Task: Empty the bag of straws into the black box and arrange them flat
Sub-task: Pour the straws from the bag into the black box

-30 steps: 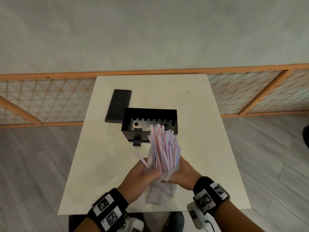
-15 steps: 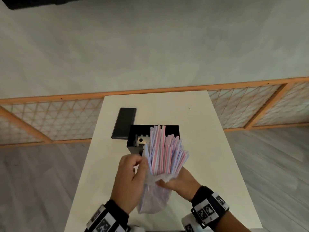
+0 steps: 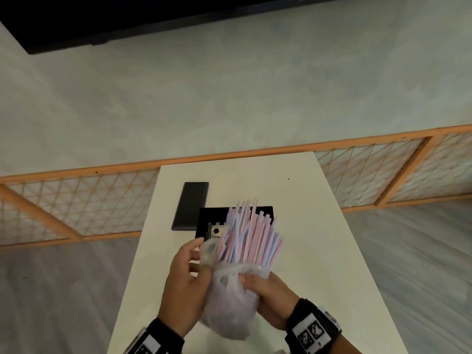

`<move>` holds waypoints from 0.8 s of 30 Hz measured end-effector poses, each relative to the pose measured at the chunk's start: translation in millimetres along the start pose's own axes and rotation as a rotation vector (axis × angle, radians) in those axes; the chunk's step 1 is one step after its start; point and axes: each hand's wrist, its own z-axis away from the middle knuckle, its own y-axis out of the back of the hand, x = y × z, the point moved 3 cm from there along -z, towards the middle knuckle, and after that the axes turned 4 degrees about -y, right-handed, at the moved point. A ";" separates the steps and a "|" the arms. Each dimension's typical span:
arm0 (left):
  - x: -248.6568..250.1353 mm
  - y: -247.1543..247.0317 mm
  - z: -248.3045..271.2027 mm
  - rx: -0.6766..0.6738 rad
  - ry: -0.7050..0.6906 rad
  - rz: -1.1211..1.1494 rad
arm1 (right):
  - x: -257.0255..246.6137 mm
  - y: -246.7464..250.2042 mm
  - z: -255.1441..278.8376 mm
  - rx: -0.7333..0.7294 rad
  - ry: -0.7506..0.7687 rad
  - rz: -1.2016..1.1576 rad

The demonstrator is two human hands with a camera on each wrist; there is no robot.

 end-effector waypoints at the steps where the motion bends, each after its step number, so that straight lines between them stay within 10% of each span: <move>1: 1.0 2.5 -1.4 -0.043 -0.080 -0.056 | 0.0 -0.7 -3.4 -0.007 -0.028 -0.037; 6: 4.1 4.2 -9.9 -0.423 -0.160 0.033 | -24.0 -12.7 -15.5 -0.015 -0.165 -0.096; 10: 16.4 -4.7 -9.1 -0.652 -0.287 -0.364 | -46.4 -12.0 -22.5 -0.016 -0.171 -0.210; 14: 27.8 -14.2 -26.8 -0.651 -0.366 -0.501 | -47.0 -0.2 -37.7 0.092 -0.177 -0.269; 19: 38.6 -26.9 -45.2 -0.543 -0.360 -0.096 | -70.8 -4.6 -40.5 0.083 -0.116 -0.150; 24: 57.2 -16.0 -58.5 -0.513 -0.364 -0.003 | -89.8 9.0 -69.8 0.367 -0.182 0.329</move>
